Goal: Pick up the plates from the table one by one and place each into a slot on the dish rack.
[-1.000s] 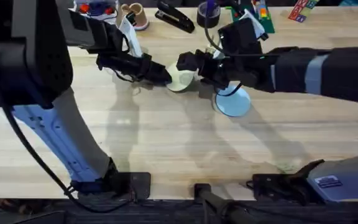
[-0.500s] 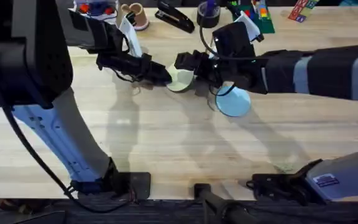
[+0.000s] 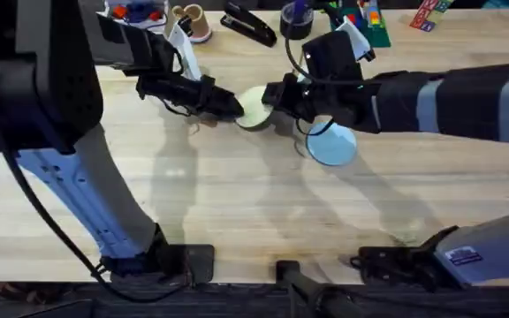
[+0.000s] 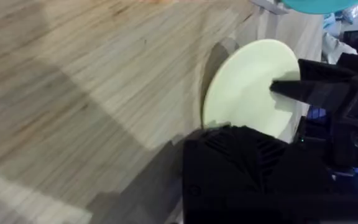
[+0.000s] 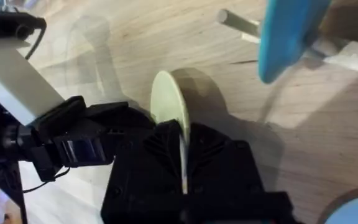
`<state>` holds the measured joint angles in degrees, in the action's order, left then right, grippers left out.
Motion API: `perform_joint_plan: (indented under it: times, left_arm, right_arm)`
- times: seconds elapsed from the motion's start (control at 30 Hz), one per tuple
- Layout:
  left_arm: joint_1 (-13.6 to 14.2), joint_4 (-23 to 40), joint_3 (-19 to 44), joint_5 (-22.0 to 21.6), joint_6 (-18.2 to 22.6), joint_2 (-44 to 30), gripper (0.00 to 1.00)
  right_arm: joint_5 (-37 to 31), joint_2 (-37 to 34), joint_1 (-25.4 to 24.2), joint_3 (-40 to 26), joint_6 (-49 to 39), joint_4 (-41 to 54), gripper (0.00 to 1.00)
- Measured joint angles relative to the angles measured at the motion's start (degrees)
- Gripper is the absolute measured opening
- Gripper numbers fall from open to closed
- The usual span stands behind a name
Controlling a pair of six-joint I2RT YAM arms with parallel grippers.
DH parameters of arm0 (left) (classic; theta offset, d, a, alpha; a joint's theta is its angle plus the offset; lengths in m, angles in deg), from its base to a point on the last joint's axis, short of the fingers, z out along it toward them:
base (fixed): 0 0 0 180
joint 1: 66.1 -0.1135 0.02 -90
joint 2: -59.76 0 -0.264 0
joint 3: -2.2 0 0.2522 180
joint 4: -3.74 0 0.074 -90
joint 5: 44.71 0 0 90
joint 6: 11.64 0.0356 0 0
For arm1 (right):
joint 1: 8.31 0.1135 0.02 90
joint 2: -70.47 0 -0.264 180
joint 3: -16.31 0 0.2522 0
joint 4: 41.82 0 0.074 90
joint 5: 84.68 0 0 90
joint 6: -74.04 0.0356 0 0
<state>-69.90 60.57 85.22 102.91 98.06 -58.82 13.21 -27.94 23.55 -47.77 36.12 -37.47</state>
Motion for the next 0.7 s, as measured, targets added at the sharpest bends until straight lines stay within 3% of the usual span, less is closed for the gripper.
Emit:
perform_joint_plan:
  times: [0.53,0.7]
  left_arm:
    - [0.0,0.4,0.0,-0.4,0.0,0.4,0.041]
    - [0.2,0.5,0.0,-5.0,0.0,3.3,0.041]
  right_arm:
    - [0.7,0.8,0.0,0.0,-1.2,0.9,0.031]
    - [-0.1,5.0,0.6,0.0,-2.5,5.4,0.031]
